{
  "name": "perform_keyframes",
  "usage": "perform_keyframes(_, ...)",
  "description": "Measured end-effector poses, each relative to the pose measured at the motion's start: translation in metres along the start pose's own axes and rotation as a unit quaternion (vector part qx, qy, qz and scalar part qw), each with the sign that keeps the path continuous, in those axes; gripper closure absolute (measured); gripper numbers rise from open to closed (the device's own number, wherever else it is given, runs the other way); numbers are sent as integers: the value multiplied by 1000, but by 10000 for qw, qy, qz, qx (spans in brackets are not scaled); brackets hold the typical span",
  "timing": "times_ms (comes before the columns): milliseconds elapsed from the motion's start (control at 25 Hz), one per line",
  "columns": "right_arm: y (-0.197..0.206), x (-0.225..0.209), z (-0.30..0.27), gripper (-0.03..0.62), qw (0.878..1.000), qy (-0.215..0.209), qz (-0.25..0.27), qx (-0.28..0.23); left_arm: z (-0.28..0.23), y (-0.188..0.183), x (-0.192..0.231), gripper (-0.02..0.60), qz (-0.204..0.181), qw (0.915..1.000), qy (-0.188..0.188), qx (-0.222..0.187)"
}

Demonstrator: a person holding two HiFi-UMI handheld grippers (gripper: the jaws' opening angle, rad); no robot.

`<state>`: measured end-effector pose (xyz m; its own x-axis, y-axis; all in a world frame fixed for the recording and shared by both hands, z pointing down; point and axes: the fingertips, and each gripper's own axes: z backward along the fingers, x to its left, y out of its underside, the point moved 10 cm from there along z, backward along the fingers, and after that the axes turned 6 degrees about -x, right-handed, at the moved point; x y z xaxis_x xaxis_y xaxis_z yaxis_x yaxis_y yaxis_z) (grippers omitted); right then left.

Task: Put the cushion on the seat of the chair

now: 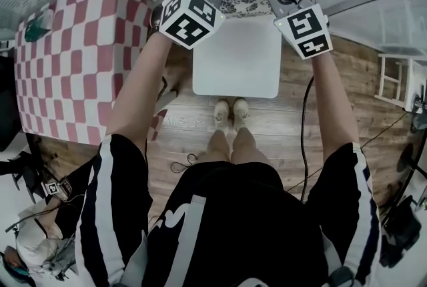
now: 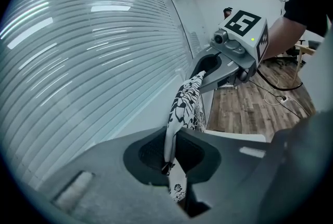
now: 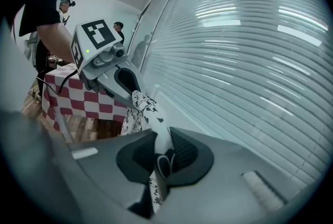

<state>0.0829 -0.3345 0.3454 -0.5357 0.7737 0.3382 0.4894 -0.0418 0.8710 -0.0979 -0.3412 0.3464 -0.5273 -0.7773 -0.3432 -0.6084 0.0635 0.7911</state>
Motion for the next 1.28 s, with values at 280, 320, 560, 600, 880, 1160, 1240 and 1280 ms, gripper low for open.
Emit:
perform_keyframes(280,10,0,-7,585,9999,-83,116,7,-8,5,2,566,-289,9995,-131,-32)
perform_keyframes(320,12,0,-8,585,9998,-112,157,16,-9,6,2,566,-364,9992,-158,-23)
perform_keyframes(560,17,0,-18,585,9990,-216,386,25,-13,11,5,566,-556,9979,-338,-19)
perform_keyframes(600,17,-1,-19,585,9990,-207,386,1,-14,11,6,566,-569,9977,-374,-38)
perform_keyframes(880,15,-9,-22,585,9988,-122,445,-162,-17,6,15,566,-702,9961,-520,-154)
perform_keyframes(1160,22,-7,-20,585,9979,-178,570,-259,-17,13,5,566,-694,9948,-638,-396)
perform_keyframes(1240,31,0,-20,585,9977,-267,598,-183,-19,23,-5,566,-692,9952,-596,-356)
perform_keyframes(1280,37,3,-20,585,9976,-310,614,-118,-21,28,-10,566,-683,9956,-556,-325)
